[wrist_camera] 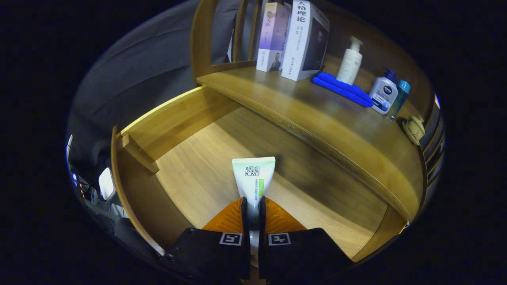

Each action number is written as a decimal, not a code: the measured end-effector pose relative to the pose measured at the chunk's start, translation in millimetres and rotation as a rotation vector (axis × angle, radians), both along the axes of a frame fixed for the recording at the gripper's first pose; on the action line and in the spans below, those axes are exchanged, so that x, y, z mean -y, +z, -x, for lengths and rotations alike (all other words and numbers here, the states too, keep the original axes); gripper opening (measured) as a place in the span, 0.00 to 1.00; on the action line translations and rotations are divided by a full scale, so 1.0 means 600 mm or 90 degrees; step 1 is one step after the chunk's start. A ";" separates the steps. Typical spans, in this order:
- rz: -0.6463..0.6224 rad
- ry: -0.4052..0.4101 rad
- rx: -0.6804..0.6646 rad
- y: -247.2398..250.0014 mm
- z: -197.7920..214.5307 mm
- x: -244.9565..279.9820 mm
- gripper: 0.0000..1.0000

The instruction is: Pull open the drawer, take out the items inside it, and place them on the countertop above the cabinet.

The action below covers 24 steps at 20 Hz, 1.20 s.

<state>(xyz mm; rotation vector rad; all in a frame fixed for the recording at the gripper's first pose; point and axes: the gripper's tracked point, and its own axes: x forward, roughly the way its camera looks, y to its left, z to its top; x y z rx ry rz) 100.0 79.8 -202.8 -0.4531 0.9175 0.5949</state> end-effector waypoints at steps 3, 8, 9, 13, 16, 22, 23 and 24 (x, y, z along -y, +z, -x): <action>-0.015 0.009 0.003 0.017 0.007 -0.003 0.10; -0.041 0.041 0.021 0.052 0.018 -0.022 0.10; -0.050 0.043 0.028 0.064 0.018 -0.027 0.10; -0.085 0.039 0.057 0.115 0.006 -0.035 0.10; -0.110 0.018 0.078 0.148 -0.014 -0.030 0.10; -0.179 -0.098 0.091 0.189 -0.087 -0.002 0.10; -0.190 -0.122 0.091 0.190 -0.104 0.002 0.10; -0.197 -0.147 0.092 0.189 -0.119 0.009 0.10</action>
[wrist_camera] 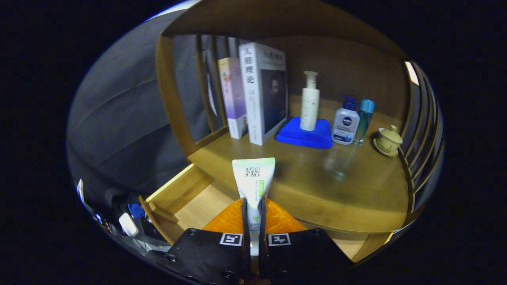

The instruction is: Pull open the drawer, take out the items inside it, and place them on the countertop above the cabinet.

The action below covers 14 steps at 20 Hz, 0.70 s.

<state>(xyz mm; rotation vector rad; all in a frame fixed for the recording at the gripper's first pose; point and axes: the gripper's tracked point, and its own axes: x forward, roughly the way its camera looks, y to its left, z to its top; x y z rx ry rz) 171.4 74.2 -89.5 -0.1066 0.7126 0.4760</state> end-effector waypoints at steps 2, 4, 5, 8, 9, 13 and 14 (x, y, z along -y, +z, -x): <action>-0.023 -0.041 -0.008 0.002 -0.021 0.012 0.10; -0.046 -0.075 -0.008 0.006 -0.046 0.018 0.10; -0.048 -0.093 -0.008 0.007 -0.058 0.024 0.10; -0.055 -0.130 -0.009 0.001 -0.091 0.033 0.10; -0.069 -0.140 -0.015 0.000 -0.100 0.031 0.09; -0.112 -0.169 -0.030 -0.001 -0.127 0.019 0.13; -0.115 -0.178 -0.025 -0.004 -0.134 0.017 0.13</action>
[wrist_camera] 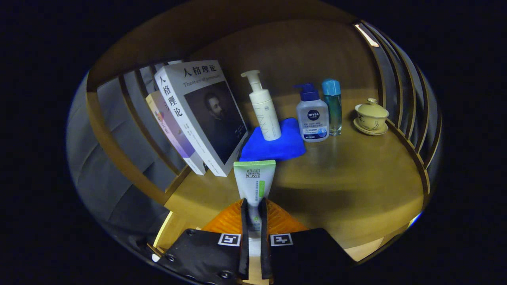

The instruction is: Pull open the drawer, take out the items inside it, and place them on the countertop above the cabinet.

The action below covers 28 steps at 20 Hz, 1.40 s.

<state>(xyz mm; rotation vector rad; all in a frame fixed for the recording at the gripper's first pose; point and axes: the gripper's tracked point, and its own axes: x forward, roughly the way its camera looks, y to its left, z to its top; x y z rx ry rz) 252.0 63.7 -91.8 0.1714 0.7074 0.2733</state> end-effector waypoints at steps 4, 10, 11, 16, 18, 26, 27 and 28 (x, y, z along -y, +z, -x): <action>0.000 -0.022 -0.008 -0.014 -0.015 0.002 0.18; 0.050 -0.007 0.066 0.015 -0.005 0.001 0.62; 0.065 -0.006 0.084 0.027 0.000 0.005 0.74; 0.124 -0.011 0.198 0.083 0.053 0.015 0.98; 0.132 -0.011 0.228 0.093 0.088 0.016 0.98; 0.179 -0.020 0.341 0.114 0.244 0.017 0.98; 0.181 -0.024 0.348 0.112 0.261 0.016 0.99; 0.180 -0.027 0.356 0.107 0.278 0.014 0.99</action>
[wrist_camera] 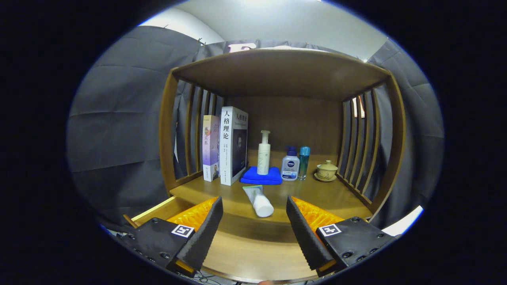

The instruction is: Pull open the drawer, take out the items inside it, and place them on the countertop above the cabinet.

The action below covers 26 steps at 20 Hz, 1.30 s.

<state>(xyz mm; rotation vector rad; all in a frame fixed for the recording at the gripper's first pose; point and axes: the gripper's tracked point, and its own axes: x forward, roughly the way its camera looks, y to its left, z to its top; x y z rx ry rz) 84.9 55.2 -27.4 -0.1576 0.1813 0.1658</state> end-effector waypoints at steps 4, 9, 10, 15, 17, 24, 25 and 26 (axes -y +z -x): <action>-0.005 -0.006 0.025 -0.016 0.059 -0.005 1.00; -0.015 -0.025 0.050 -0.051 0.112 -0.003 1.00; -0.014 -0.028 0.053 -0.060 0.120 -0.001 1.00; -0.012 -0.035 0.051 -0.095 0.155 0.005 1.00; -0.011 -0.038 0.048 -0.108 0.168 0.009 1.00; -0.021 -0.050 0.019 -0.173 0.196 0.014 1.00; -0.021 -0.052 0.014 -0.184 0.198 0.017 1.00; -0.020 -0.054 0.009 -0.195 0.198 0.018 1.00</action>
